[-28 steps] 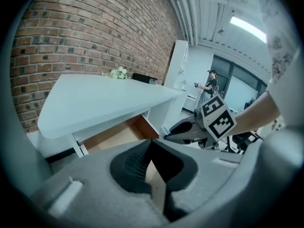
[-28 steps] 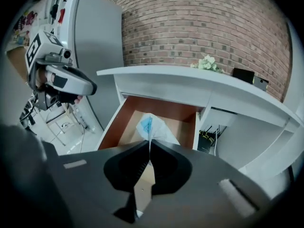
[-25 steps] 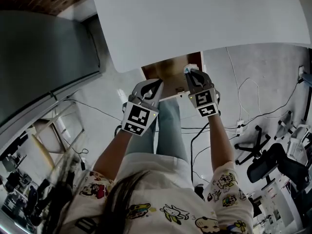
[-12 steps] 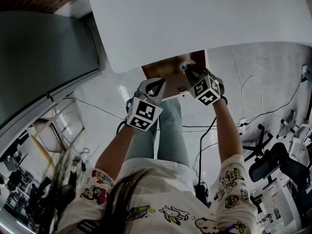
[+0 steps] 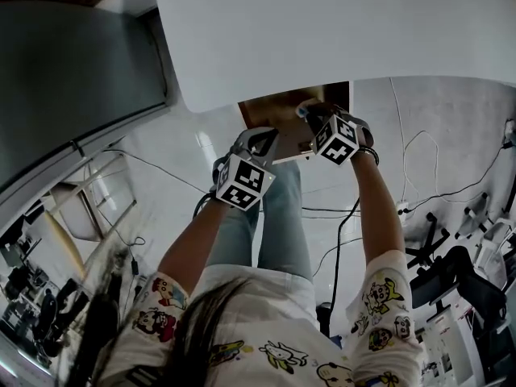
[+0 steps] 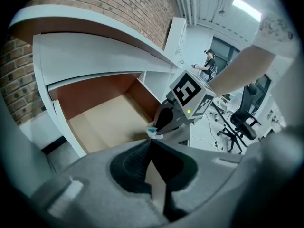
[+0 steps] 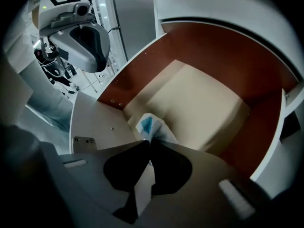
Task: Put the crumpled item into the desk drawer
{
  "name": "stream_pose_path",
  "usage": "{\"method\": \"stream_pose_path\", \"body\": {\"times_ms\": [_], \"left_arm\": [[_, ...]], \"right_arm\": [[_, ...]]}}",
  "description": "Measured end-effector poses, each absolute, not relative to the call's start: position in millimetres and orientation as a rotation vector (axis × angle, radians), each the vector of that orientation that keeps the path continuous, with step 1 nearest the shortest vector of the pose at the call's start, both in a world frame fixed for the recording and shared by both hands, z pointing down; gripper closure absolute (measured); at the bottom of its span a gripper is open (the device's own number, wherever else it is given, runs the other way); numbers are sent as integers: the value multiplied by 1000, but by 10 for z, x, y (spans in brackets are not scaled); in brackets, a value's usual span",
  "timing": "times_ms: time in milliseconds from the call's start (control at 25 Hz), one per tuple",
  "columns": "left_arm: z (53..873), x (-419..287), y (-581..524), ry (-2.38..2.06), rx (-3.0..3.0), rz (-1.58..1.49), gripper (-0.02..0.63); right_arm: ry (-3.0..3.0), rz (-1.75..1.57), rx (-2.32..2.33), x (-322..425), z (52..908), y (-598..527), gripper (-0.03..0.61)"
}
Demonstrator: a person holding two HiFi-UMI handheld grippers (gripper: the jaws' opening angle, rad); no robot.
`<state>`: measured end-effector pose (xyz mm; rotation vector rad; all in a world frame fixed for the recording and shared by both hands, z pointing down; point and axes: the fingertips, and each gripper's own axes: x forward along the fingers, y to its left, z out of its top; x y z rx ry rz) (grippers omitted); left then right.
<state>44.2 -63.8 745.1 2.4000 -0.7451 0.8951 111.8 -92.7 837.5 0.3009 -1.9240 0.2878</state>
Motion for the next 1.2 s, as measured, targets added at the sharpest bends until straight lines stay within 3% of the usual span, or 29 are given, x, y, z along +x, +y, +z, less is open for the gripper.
{"method": "stream_pose_path", "body": {"times_ms": [840, 1200], "left_arm": [[7752, 496, -480, -737, 2313, 946, 615], [7732, 461, -465, -742, 2313, 935, 615]], "right_arm": [[-1796, 254, 171, 1092, 8773, -886, 546], [-1802, 293, 179, 1073, 8740, -879, 479]]}}
